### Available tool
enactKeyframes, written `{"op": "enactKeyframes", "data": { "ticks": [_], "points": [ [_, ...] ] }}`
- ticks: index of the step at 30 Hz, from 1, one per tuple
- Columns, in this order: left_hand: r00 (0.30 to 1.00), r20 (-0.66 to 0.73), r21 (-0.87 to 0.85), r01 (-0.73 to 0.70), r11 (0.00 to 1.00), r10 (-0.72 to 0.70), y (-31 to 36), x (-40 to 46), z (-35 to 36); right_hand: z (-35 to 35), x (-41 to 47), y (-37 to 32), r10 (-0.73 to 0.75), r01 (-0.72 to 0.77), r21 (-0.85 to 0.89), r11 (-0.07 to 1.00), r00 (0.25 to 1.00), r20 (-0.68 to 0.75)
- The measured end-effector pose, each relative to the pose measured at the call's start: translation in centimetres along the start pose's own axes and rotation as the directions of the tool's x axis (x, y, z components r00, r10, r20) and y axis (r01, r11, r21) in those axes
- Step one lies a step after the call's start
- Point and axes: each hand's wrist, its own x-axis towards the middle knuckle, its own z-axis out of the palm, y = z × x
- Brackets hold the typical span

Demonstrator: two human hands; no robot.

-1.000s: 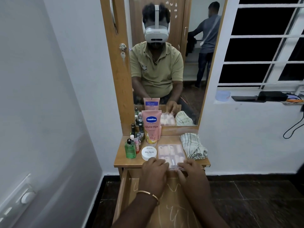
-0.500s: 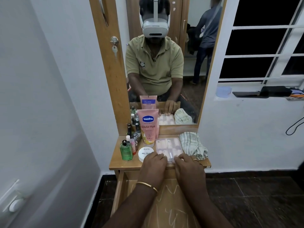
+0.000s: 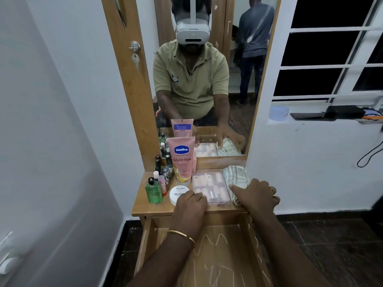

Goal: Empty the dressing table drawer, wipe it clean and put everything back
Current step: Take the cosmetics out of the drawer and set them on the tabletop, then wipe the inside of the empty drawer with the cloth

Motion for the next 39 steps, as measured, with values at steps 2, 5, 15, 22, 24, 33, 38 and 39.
{"op": "enactKeyframes", "data": {
  "ticks": [2,5,15,22,24,33,38,39],
  "points": [
    [1.0,-0.008,0.014,0.004,1.0,-0.004,0.1,0.0,-0.2,0.3,0.5,-0.2,-0.013,0.013,-0.004,1.0,1.0,-0.004],
    [1.0,-0.023,0.021,0.017,1.0,-0.016,0.5,0.0,-0.8,0.6,0.6,-0.6,-0.046,0.049,0.045,0.998,0.996,-0.074],
    [0.85,0.245,-0.839,0.427,0.337,-0.466,5.3,0.0,-7.2,-1.2,-6.8,-0.2,-0.507,0.61,0.029,0.792,0.684,-0.524],
    [0.656,0.633,-0.742,0.362,-0.565,-0.411,5.2,-3.4,-8.7,0.5,-14.2,2.0,-0.731,0.8,0.098,0.592,0.585,-0.352],
    [0.621,0.653,-0.728,0.358,-0.584,-0.434,4.6,-4.8,-8.5,0.6,-15.0,2.8,-0.682,0.736,0.373,0.565,0.671,-0.291],
    [0.649,0.748,-0.467,0.36,-0.808,-0.143,0.4,-8.8,-8.8,-1.1,-14.3,2.2,-0.389,-0.255,0.929,0.269,0.853,0.347],
    [0.622,0.767,-0.498,0.423,-0.757,-0.158,-0.2,-9.4,-8.7,-2.3,-14.4,1.7,-0.416,-0.401,0.834,0.378,0.731,0.541],
    [0.588,0.782,-0.538,0.468,-0.701,-0.208,0.0,-9.4,-8.6,-2.3,-14.5,1.6,-0.375,-0.316,0.838,0.445,0.784,0.494]
  ]
}}
